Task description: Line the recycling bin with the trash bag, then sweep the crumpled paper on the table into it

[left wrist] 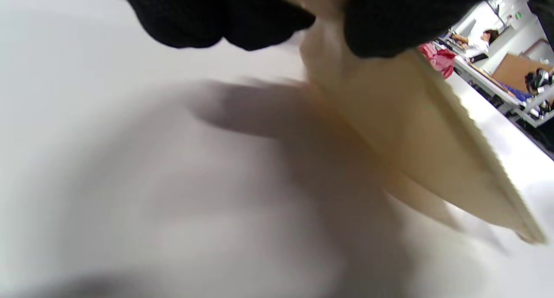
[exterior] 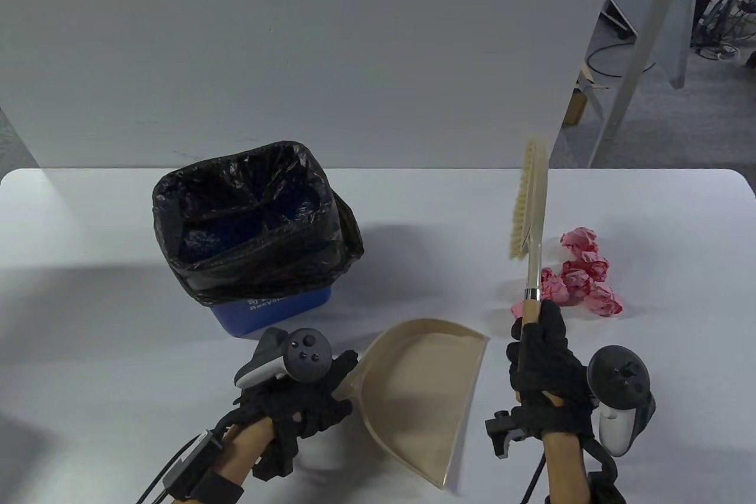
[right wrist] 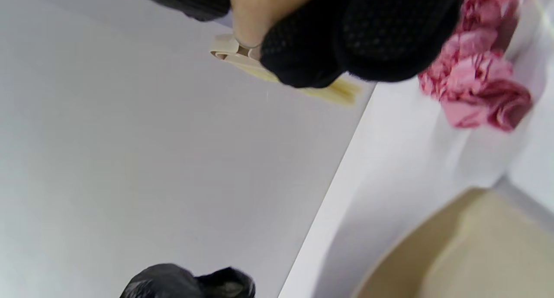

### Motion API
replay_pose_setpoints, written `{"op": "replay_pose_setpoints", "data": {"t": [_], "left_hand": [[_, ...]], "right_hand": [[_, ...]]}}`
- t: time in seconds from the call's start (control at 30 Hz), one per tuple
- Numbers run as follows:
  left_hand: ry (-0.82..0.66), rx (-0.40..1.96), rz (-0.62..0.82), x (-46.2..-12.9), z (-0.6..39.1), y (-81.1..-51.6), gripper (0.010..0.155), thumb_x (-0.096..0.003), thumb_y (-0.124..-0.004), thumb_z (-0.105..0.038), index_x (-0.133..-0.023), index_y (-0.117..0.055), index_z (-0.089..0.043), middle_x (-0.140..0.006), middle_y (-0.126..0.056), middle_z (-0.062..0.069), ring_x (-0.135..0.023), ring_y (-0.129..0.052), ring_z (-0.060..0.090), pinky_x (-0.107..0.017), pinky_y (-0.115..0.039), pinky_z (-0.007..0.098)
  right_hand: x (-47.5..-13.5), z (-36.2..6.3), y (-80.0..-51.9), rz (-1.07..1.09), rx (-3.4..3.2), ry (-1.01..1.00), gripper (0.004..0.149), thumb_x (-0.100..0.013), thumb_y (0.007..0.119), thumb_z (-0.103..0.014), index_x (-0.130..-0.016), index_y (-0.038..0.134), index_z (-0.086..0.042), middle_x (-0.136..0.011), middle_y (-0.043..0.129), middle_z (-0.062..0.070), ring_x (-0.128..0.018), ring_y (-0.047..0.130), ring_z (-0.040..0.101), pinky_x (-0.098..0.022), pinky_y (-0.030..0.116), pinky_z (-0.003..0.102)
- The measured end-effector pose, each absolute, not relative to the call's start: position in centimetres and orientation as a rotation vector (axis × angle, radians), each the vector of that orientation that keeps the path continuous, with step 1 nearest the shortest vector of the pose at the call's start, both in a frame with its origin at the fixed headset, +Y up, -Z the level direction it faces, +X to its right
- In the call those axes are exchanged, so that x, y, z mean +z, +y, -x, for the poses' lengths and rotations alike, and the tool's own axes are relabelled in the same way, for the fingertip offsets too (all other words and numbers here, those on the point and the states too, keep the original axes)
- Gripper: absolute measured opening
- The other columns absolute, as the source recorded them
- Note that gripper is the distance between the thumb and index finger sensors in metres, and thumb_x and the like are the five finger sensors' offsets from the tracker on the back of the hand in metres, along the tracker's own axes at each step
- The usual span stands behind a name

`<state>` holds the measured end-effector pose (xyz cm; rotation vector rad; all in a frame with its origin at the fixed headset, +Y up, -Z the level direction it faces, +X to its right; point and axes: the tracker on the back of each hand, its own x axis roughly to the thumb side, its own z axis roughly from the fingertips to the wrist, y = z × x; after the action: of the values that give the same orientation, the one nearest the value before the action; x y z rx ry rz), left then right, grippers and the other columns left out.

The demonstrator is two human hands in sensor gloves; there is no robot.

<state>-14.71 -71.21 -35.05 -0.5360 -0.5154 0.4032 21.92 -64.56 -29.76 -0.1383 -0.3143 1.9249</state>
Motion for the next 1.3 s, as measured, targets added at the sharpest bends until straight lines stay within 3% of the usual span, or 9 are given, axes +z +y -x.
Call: {"op": "replay_pose_setpoints", "data": {"t": [0.13, 0.23, 0.43, 0.57, 0.87, 1.3], "left_hand": [[-0.443, 0.538, 0.454, -34.7, 12.9, -71.0, 0.084, -0.0585, -0.076, -0.035, -0.115, -0.019, -0.009, -0.108, -0.05, 0.013, -0.08, -0.082, 0.021, -0.053, -0.088, 0.044], [-0.383, 0.58, 0.473, -34.7, 10.8, -70.9, 0.086, -0.0587, -0.076, -0.03, -0.113, -0.015, -0.004, -0.111, -0.045, 0.018, -0.084, -0.085, 0.022, -0.049, -0.093, 0.038], [-0.275, 0.56, 0.467, -35.5, 6.2, -71.1, 0.086, -0.0592, -0.075, -0.028, -0.112, -0.013, 0.0, -0.11, -0.043, 0.021, -0.079, -0.088, 0.021, -0.041, -0.096, 0.031], [-0.213, 0.556, 0.536, -36.1, 3.9, -71.4, 0.086, -0.0606, -0.072, -0.031, -0.111, -0.009, 0.001, -0.111, -0.041, 0.021, -0.08, -0.087, 0.019, -0.042, -0.095, 0.028], [-0.175, 0.568, 0.538, -37.3, -0.1, -71.9, 0.086, -0.0617, -0.07, -0.033, -0.112, -0.008, -0.002, -0.112, -0.041, 0.02, -0.08, -0.088, 0.017, -0.042, -0.095, 0.026], [-0.141, 0.577, 0.479, -37.5, 0.6, -73.0, 0.084, -0.0618, -0.069, -0.036, -0.113, -0.01, -0.004, -0.113, -0.045, 0.02, -0.078, -0.089, 0.018, -0.042, -0.095, 0.026]], "right_hand": [[-29.2, -22.8, -63.7, 0.294, 2.186, -0.396, 0.062, -0.063, 0.056, -0.025, -0.112, 0.031, 0.003, -0.098, 0.065, 0.03, -0.061, 0.085, 0.034, -0.043, 0.081, 0.049], [-28.9, -23.6, -63.7, 0.388, 2.217, -0.369, 0.061, -0.064, 0.056, -0.025, -0.113, 0.031, 0.002, -0.098, 0.065, 0.031, -0.061, 0.085, 0.035, -0.043, 0.081, 0.049], [-28.9, -24.3, -64.1, 0.555, 2.332, -0.252, 0.061, -0.064, 0.057, -0.024, -0.113, 0.033, 0.002, -0.097, 0.066, 0.032, -0.06, 0.086, 0.035, -0.042, 0.082, 0.05], [-29.2, -24.2, -64.4, 0.598, 2.39, -0.198, 0.061, -0.064, 0.057, -0.024, -0.113, 0.033, 0.002, -0.096, 0.067, 0.032, -0.059, 0.087, 0.035, -0.042, 0.082, 0.05], [-29.8, -22.5, -64.7, 0.529, 2.505, -0.031, 0.061, -0.063, 0.056, -0.024, -0.112, 0.034, 0.003, -0.095, 0.068, 0.033, -0.057, 0.088, 0.034, -0.039, 0.084, 0.048], [-29.3, -19.5, -64.7, 0.266, 2.499, 0.112, 0.06, -0.063, 0.054, -0.024, -0.111, 0.034, 0.006, -0.093, 0.069, 0.033, -0.056, 0.09, 0.032, -0.038, 0.086, 0.046]]}}
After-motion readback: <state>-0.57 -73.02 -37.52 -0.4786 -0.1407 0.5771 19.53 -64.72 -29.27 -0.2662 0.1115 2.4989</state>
